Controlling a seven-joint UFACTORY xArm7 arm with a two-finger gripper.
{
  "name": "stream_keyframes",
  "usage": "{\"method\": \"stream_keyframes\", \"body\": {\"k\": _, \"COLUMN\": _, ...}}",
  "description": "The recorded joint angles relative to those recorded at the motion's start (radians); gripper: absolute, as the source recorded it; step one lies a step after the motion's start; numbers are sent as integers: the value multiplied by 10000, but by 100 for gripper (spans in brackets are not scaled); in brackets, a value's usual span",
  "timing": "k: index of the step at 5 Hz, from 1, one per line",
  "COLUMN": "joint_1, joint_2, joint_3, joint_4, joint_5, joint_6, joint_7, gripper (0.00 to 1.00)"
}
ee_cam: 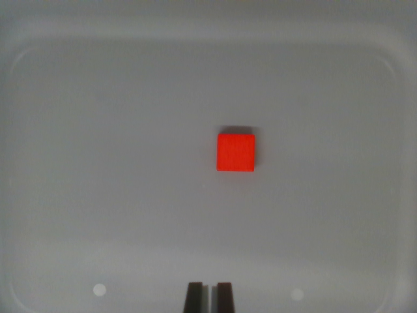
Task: Reach red block
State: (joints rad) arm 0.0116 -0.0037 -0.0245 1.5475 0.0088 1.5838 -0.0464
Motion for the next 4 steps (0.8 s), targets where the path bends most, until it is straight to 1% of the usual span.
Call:
{"method": "stream_keyframes", "body": {"k": 1, "joint_1": 0, "joint_2": 0, "joint_3": 0, "joint_4": 0, "joint_5": 0, "joint_6": 0, "joint_7": 0, "gripper": 0}}
{"method": "stream_keyframes", "body": {"k": 2, "joint_1": -7, "joint_2": 56, "joint_3": 0, "joint_4": -57, "joint_5": 4, "joint_6": -113, "joint_7": -12, "gripper": 0}}
{"method": "stream_keyframes", "body": {"k": 3, "joint_1": -7, "joint_2": 56, "joint_3": 0, "joint_4": -57, "joint_5": 4, "joint_6": -113, "joint_7": -12, "gripper": 0}}
{"method": "stream_keyframes", "body": {"k": 4, "joint_1": -19, "joint_2": 143, "joint_3": 1, "joint_4": -145, "joint_5": 11, "joint_6": -288, "joint_7": -31, "gripper": 0}}
